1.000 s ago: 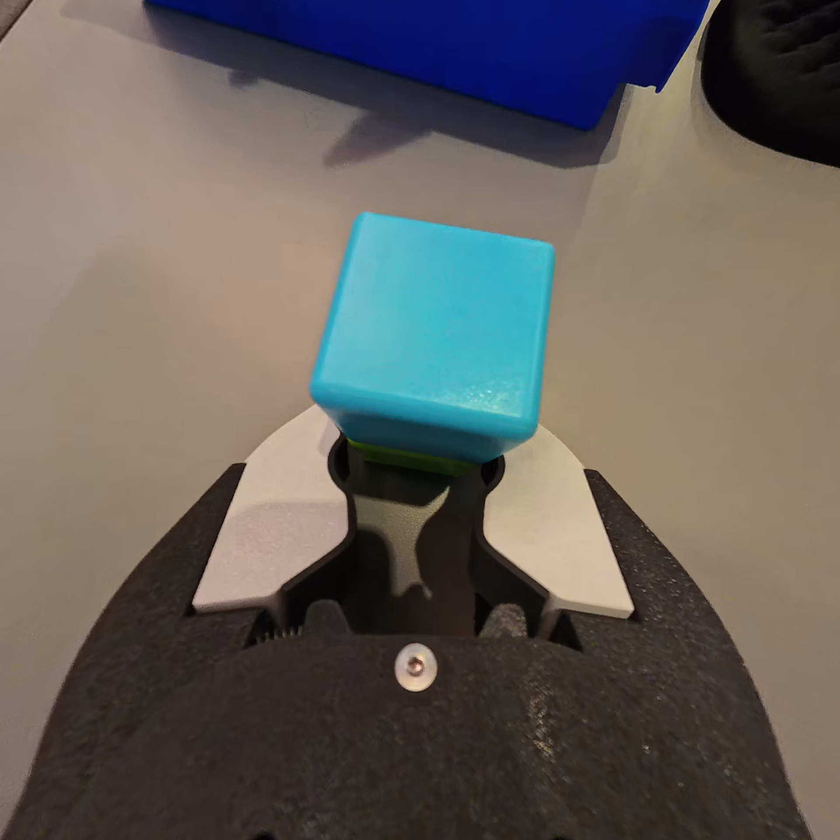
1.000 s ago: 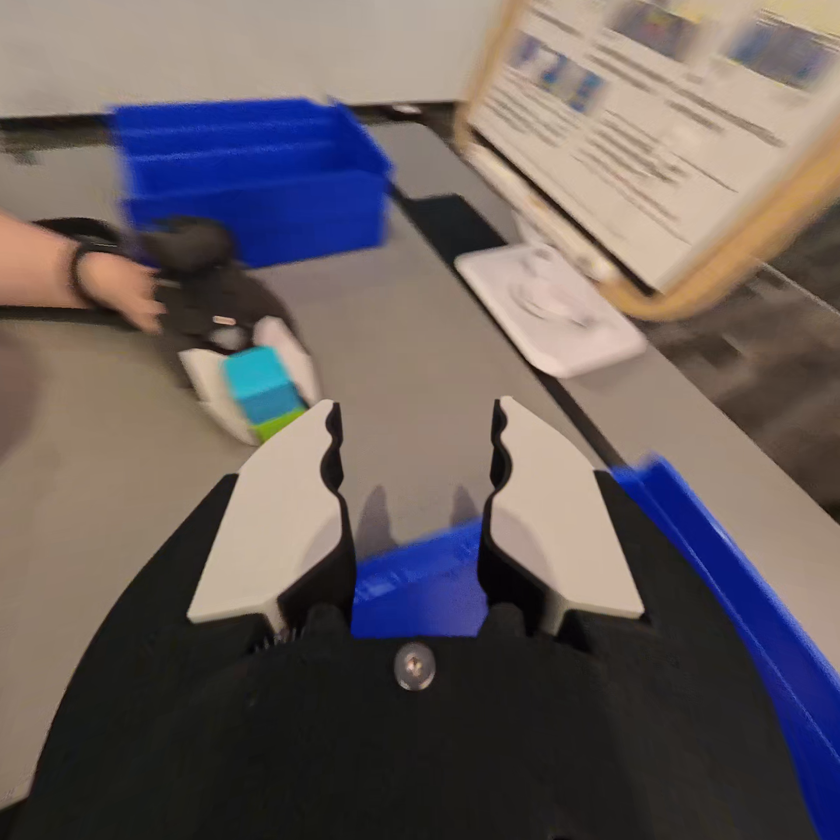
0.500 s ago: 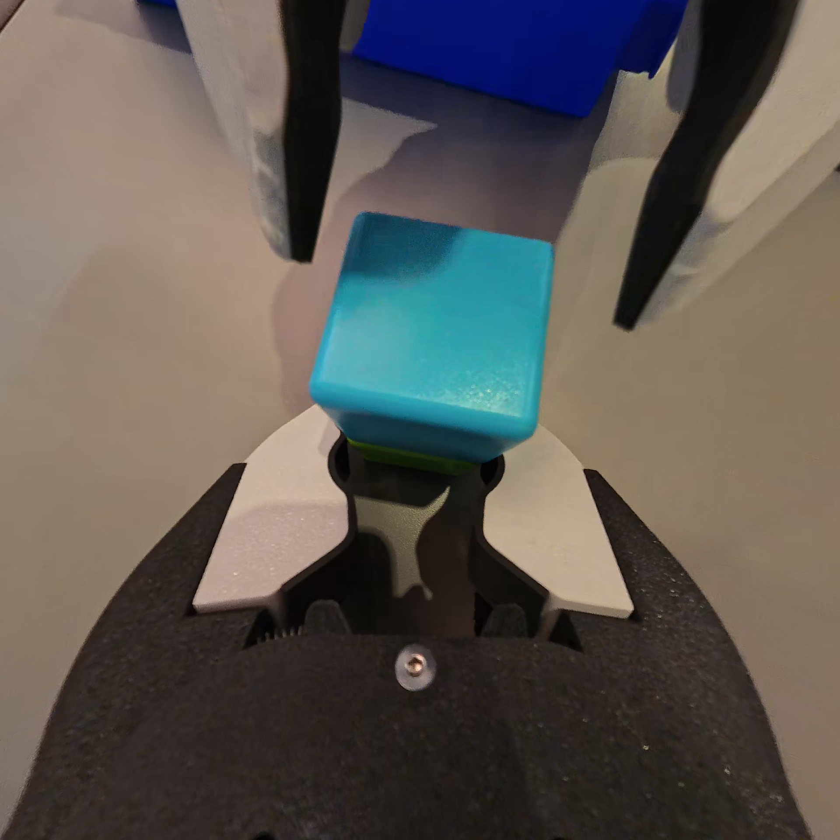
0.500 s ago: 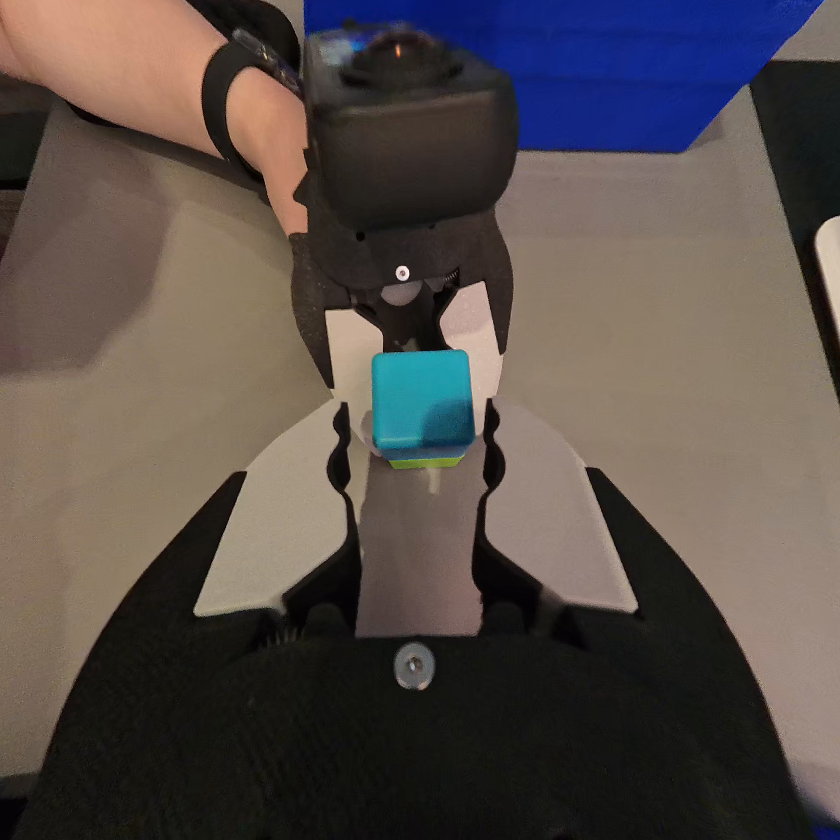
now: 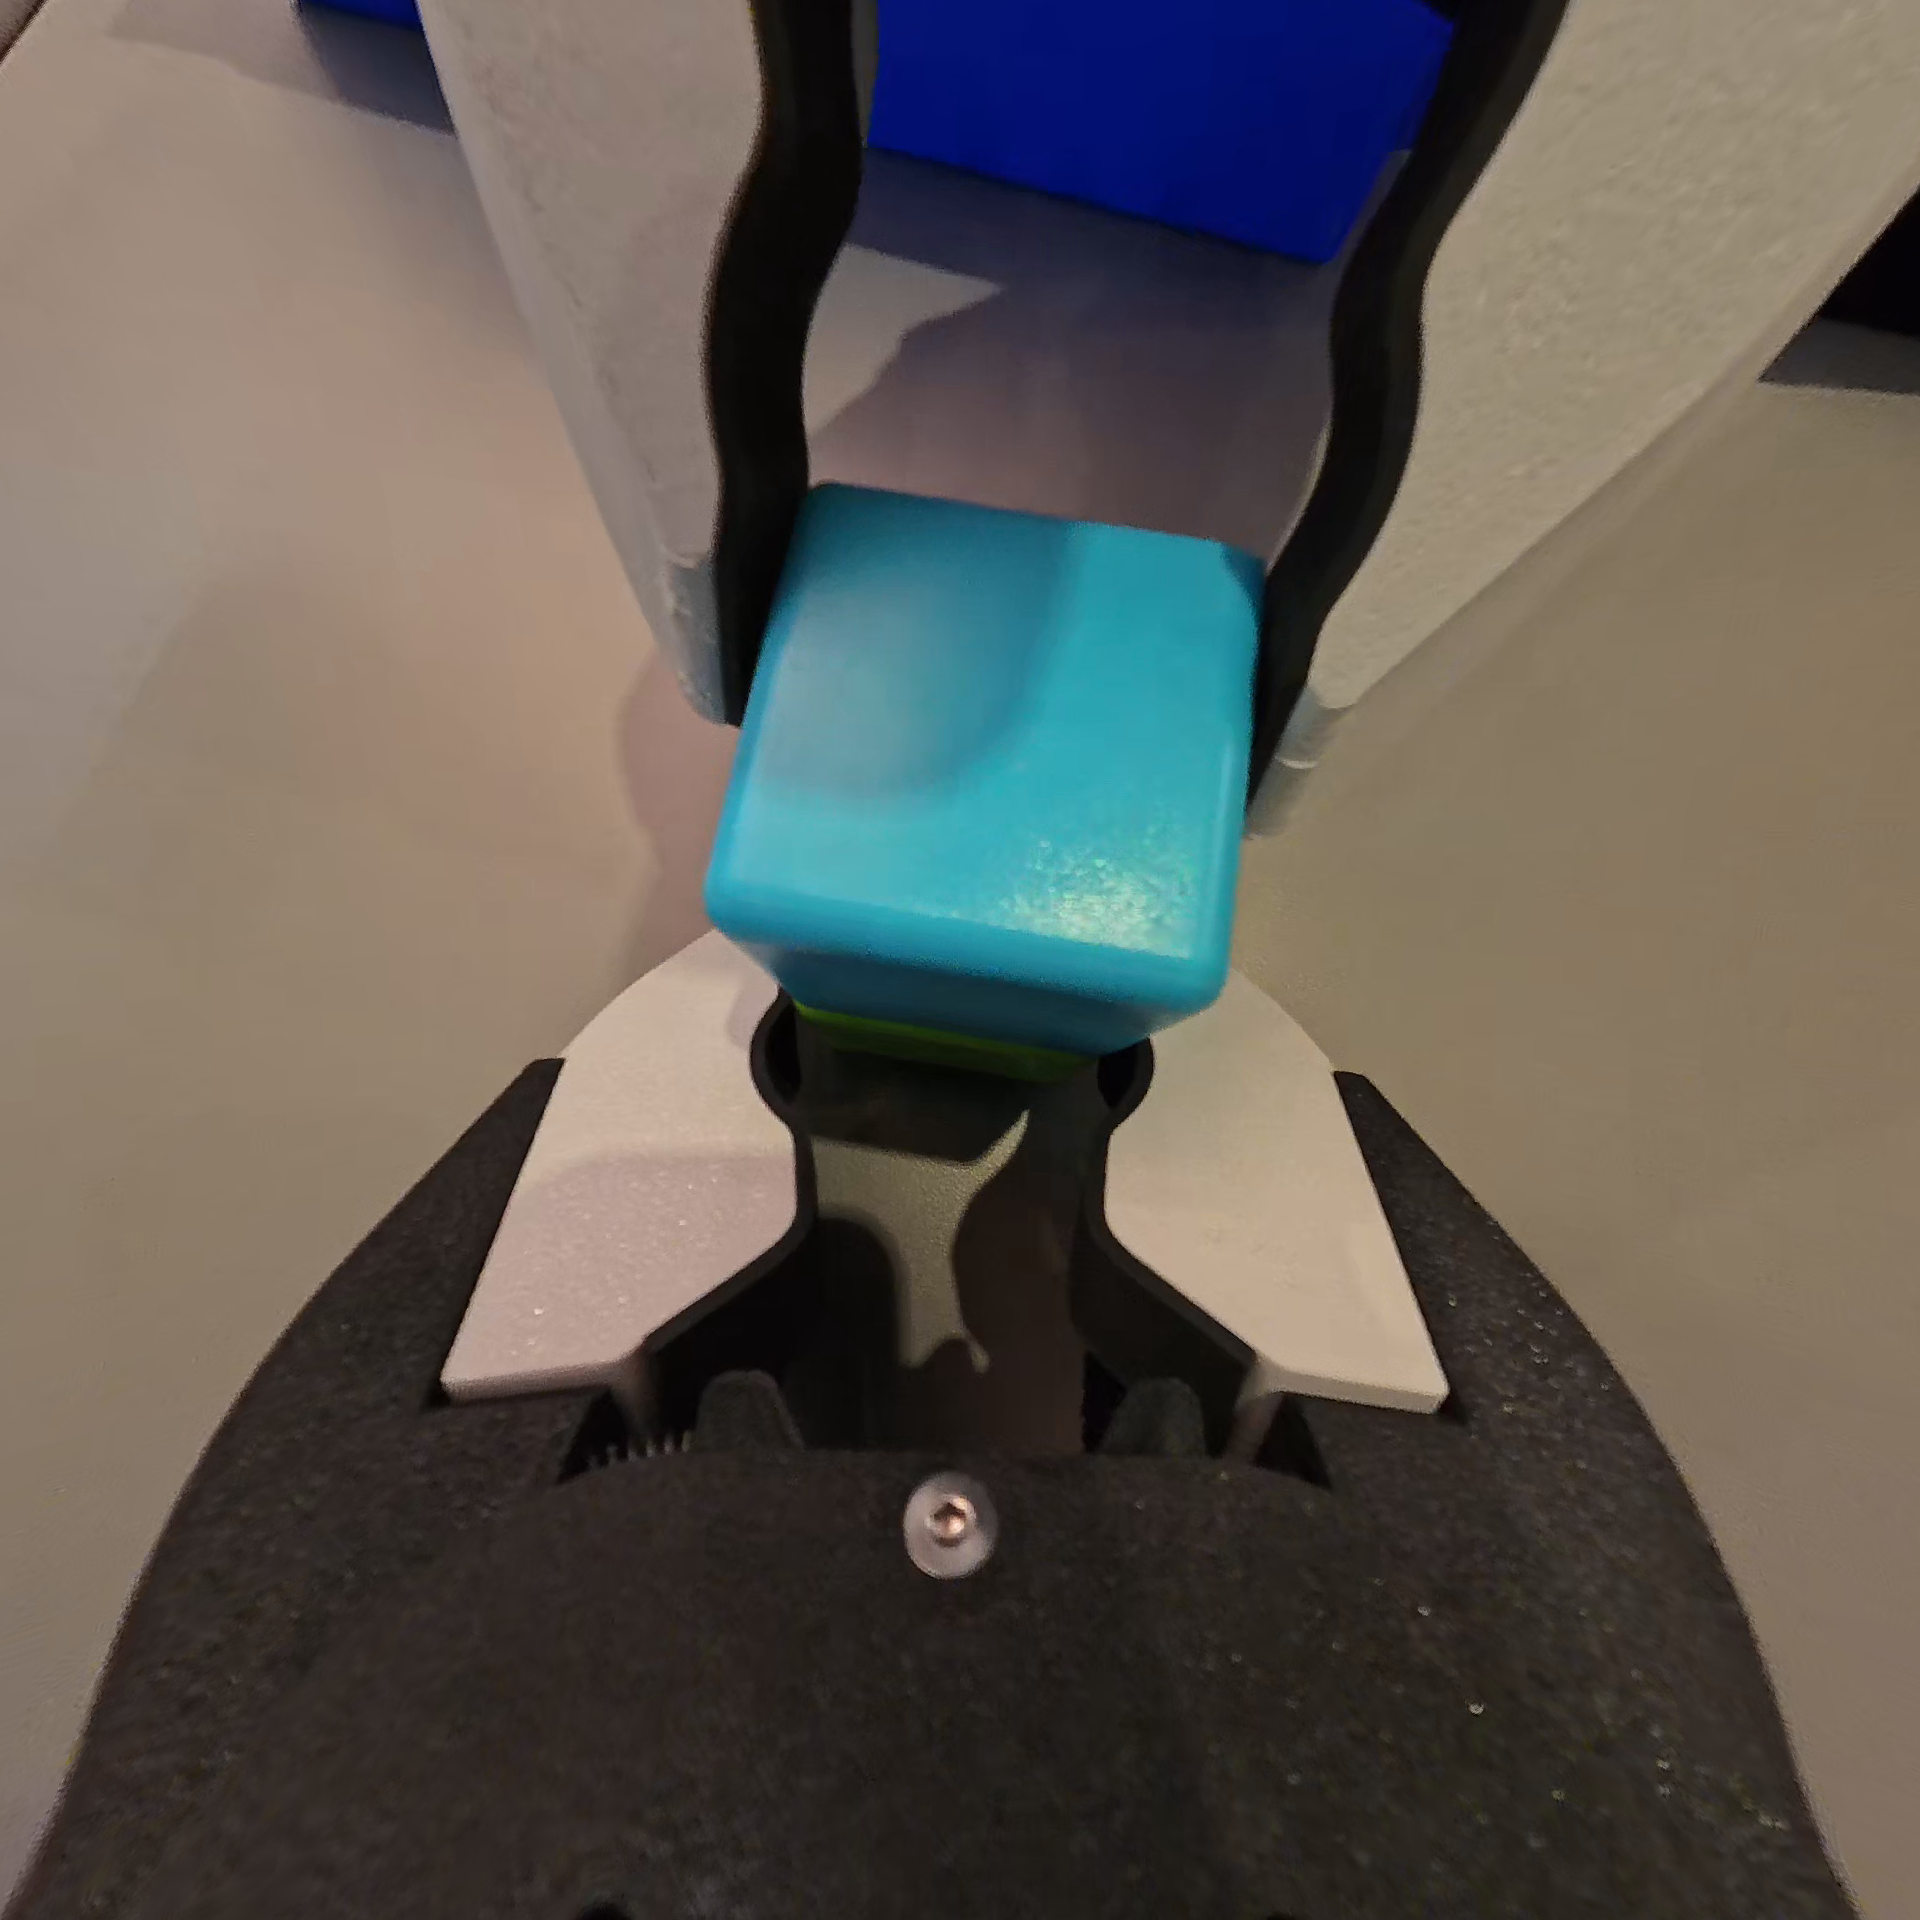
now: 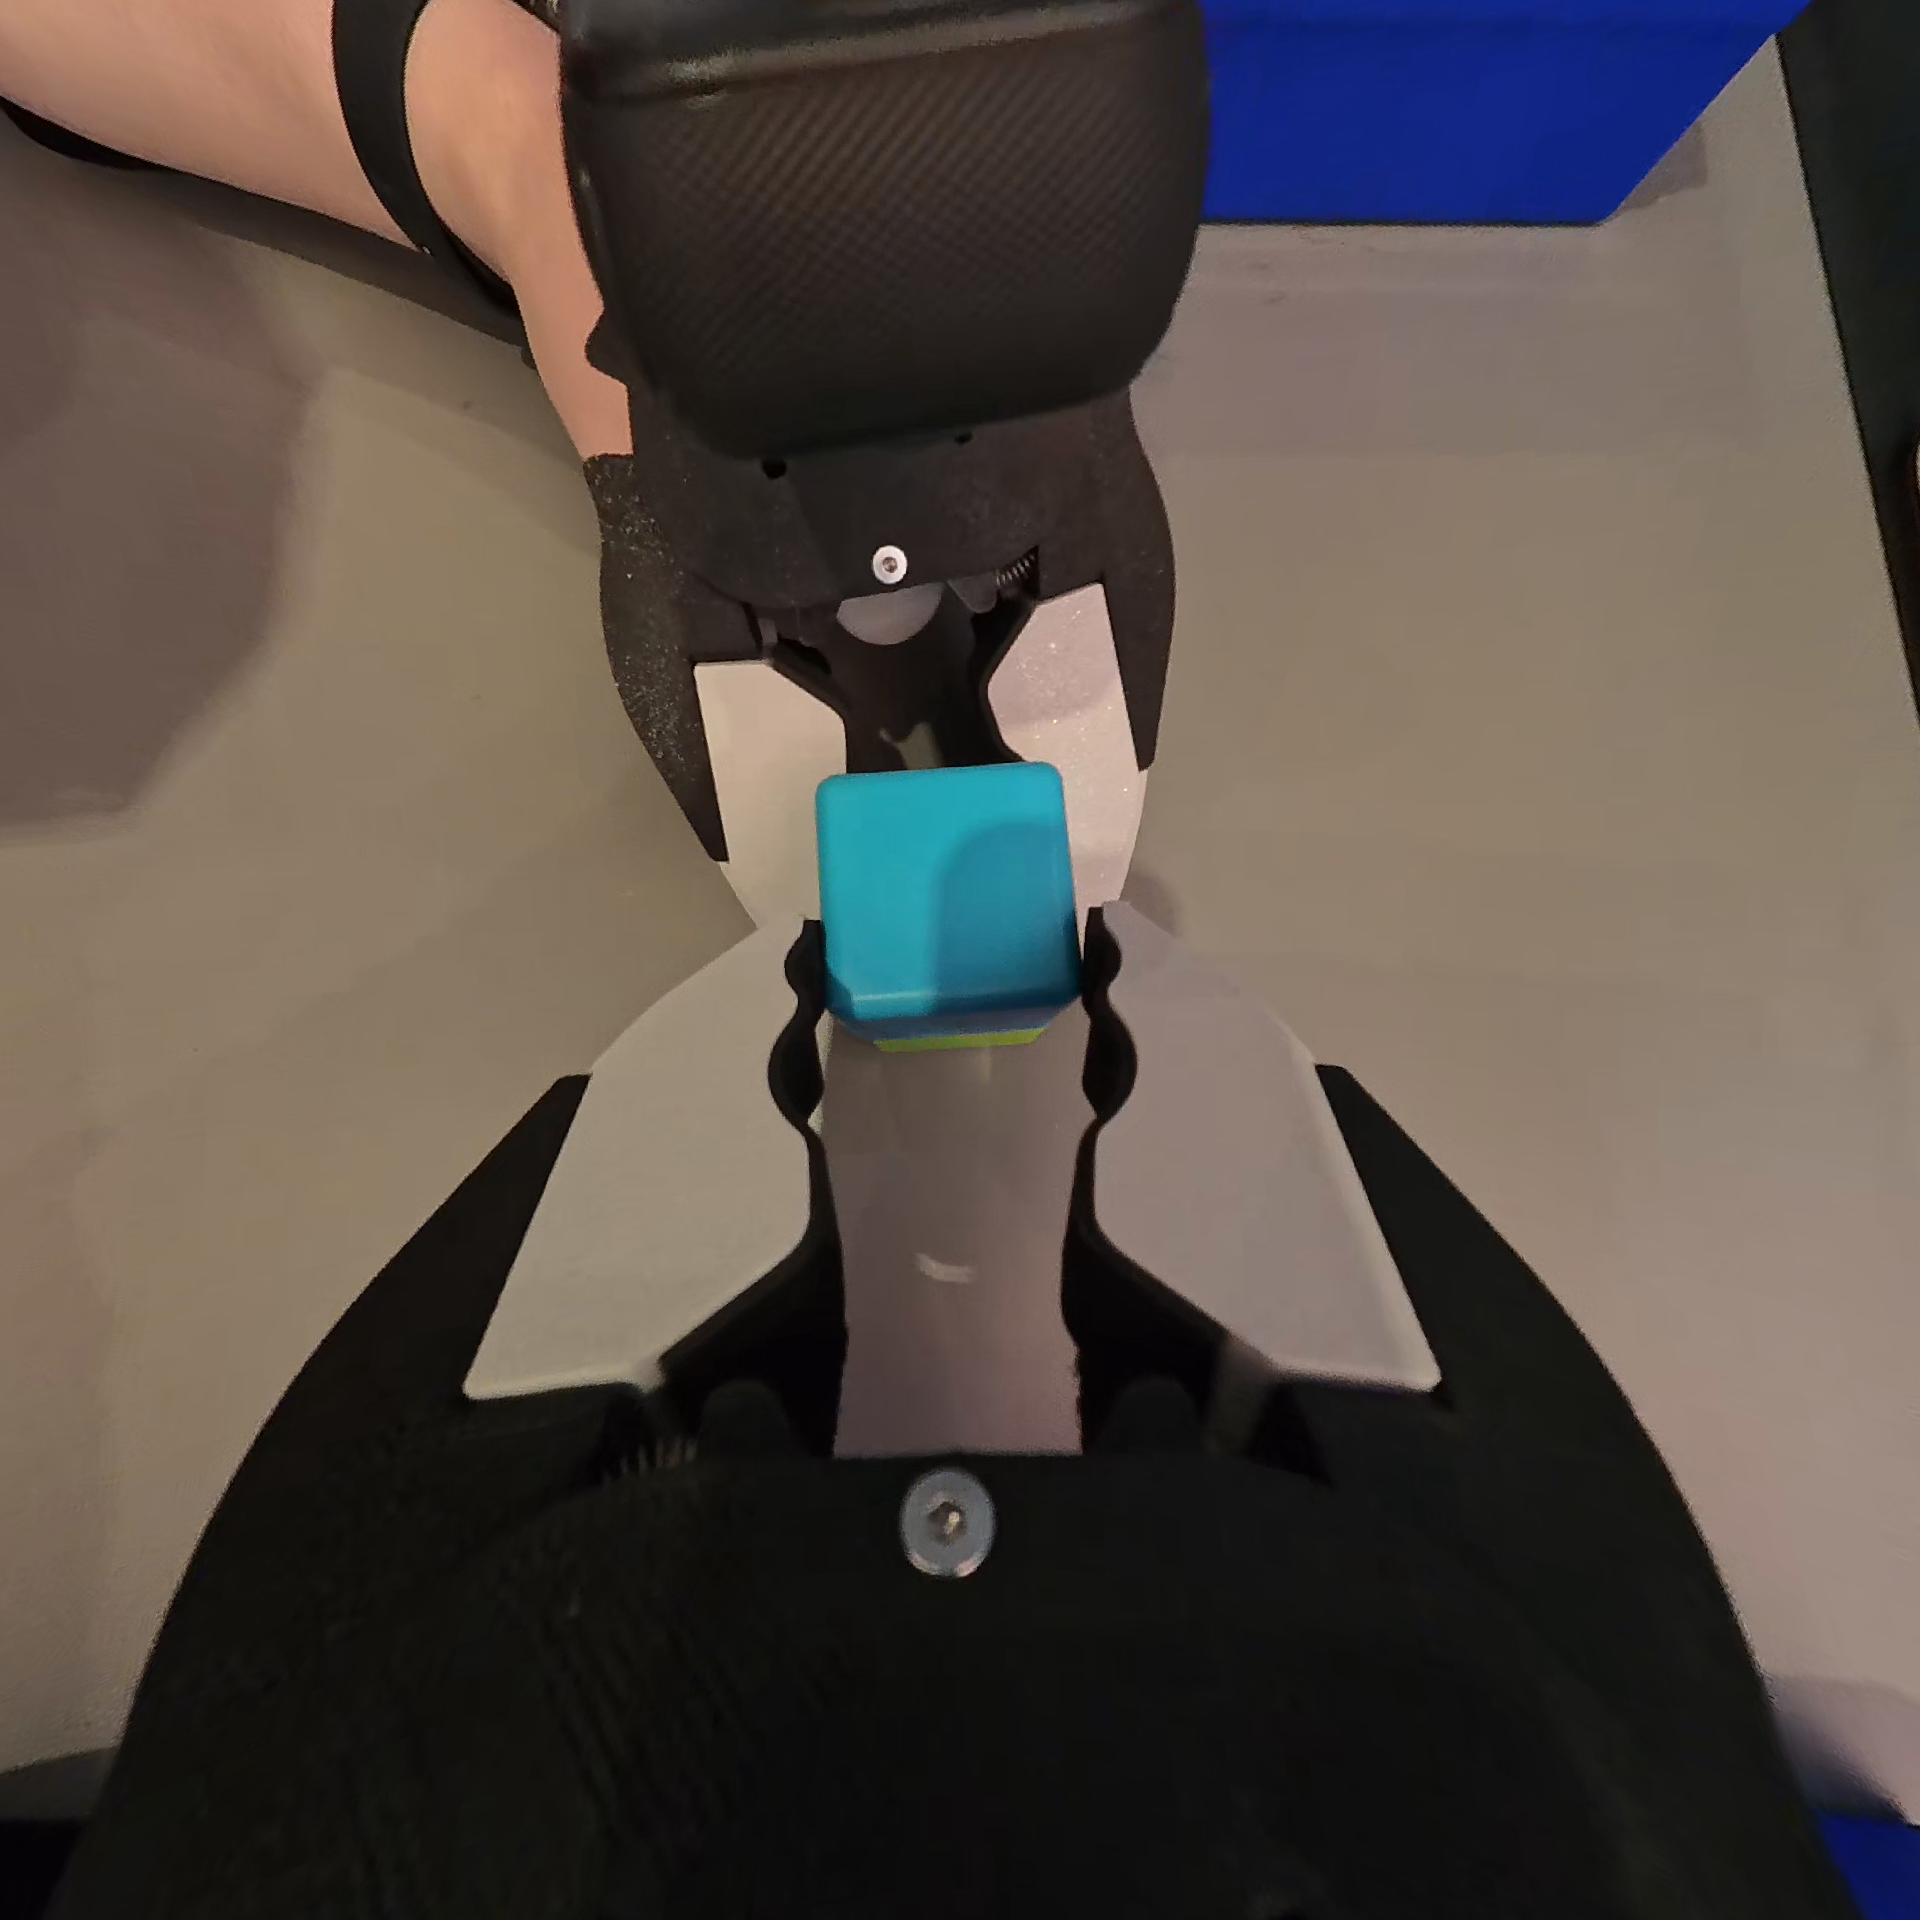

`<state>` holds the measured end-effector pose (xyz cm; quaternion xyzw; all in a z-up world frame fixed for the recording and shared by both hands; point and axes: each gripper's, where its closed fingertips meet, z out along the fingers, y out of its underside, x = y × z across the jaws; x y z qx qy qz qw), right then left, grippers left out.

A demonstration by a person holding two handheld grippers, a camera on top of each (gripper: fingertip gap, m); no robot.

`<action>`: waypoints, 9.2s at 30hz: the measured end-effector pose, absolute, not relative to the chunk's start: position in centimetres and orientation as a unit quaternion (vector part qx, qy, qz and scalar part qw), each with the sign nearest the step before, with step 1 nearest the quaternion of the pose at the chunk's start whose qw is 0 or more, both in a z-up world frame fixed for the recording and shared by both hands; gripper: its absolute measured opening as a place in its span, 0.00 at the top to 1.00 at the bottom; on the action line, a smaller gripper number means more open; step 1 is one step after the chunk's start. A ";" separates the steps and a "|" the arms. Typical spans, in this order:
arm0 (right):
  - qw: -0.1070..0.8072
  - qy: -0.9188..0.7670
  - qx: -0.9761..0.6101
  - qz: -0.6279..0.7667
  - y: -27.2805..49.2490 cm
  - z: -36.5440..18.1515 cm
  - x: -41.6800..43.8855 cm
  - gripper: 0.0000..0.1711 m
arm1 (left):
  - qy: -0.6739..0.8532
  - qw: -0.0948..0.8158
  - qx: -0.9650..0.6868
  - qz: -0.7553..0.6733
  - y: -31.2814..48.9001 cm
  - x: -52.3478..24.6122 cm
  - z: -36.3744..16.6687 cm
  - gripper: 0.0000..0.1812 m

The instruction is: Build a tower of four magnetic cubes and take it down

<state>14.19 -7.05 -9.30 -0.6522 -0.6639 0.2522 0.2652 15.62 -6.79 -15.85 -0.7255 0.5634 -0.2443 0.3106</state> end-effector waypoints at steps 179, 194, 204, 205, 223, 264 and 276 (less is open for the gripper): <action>0.049 -0.148 -0.984 0.083 -0.7 -13.3 34.1 0.89 | 0.297 0.066 -0.953 -0.007 -6.2 -6.2 -11.1 0.77; -0.051 -0.086 -0.993 0.068 -1.1 -14.6 34.3 0.97 | 0.236 0.422 -0.873 -0.061 -4.0 -11.5 5.1 0.81; -0.063 -0.110 -0.987 0.094 -1.1 -14.6 36.3 0.96 | 0.213 0.575 -0.785 -0.084 -4.2 -14.4 11.4 0.64; -0.065 -0.106 -0.988 0.095 -1.1 -14.6 36.8 0.96 | 0.216 0.579 -0.783 -0.077 -4.4 -14.8 11.6 0.63; -0.032 -0.144 -0.988 0.052 1.3 0.5 34.2 0.96 | 0.070 0.595 -0.799 0.056 -8.1 -27.0 12.7 0.64; 0.105 -0.473 -0.868 0.108 3.0 -8.2 -19.5 0.81 | -0.065 0.509 -0.856 0.063 -11.8 -36.3 7.9 0.60; 0.209 -0.222 -0.952 -0.010 3.2 -6.4 13.2 0.62 | -0.070 0.508 -0.856 0.061 -11.4 -36.1 8.1 0.60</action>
